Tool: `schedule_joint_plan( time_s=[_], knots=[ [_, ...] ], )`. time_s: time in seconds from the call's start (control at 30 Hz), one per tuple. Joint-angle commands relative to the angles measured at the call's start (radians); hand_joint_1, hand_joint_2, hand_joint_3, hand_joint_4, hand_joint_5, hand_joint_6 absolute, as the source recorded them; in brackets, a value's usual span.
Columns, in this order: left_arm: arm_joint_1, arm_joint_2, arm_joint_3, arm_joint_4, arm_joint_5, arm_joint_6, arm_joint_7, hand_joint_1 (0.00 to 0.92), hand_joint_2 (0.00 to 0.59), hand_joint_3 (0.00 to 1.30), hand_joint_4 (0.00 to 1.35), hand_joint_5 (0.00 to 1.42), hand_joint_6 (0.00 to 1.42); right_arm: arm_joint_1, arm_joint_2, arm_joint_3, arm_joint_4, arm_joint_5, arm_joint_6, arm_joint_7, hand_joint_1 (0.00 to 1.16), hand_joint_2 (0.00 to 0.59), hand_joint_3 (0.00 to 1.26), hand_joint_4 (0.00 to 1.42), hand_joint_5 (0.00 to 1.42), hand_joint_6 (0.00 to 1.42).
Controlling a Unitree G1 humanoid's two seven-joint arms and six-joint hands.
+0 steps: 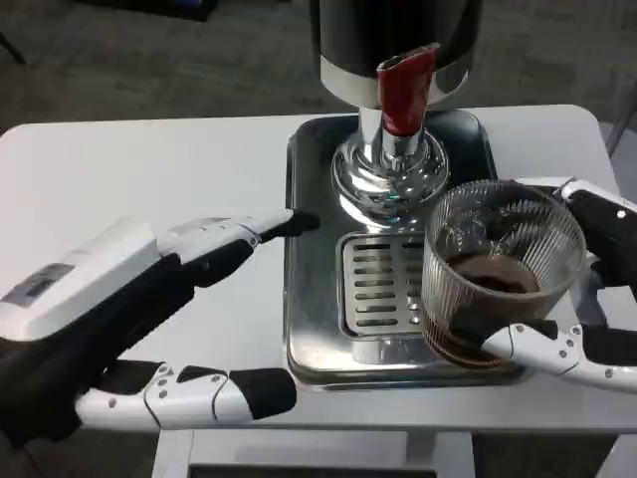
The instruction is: Grasp the cup under the faucet to collect the drink, then remove the cup.
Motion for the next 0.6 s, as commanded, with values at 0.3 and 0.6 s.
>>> schedule_joint_plan(
  time_s=[0.3, 0.6],
  knots=[
    [0.103, 0.024, 0.104, -0.094, -0.009, -0.016, -0.032, 0.0, 0.057, 0.09, 0.0, 0.08, 0.06, 0.003, -0.003, 0.013, -0.058, 0.002, -0.022, 0.017, 0.89, 0.161, 1.06, 1.24, 1.4, 1.42],
    [0.133, 0.021, 0.147, -0.17, -0.024, 0.017, -0.038, 0.0, 0.056, 0.08, 0.0, 0.07, 0.06, -0.012, -0.003, 0.017, -0.072, 0.007, -0.007, 0.031, 0.89, 0.164, 1.06, 1.24, 1.42, 1.42]
  ],
)
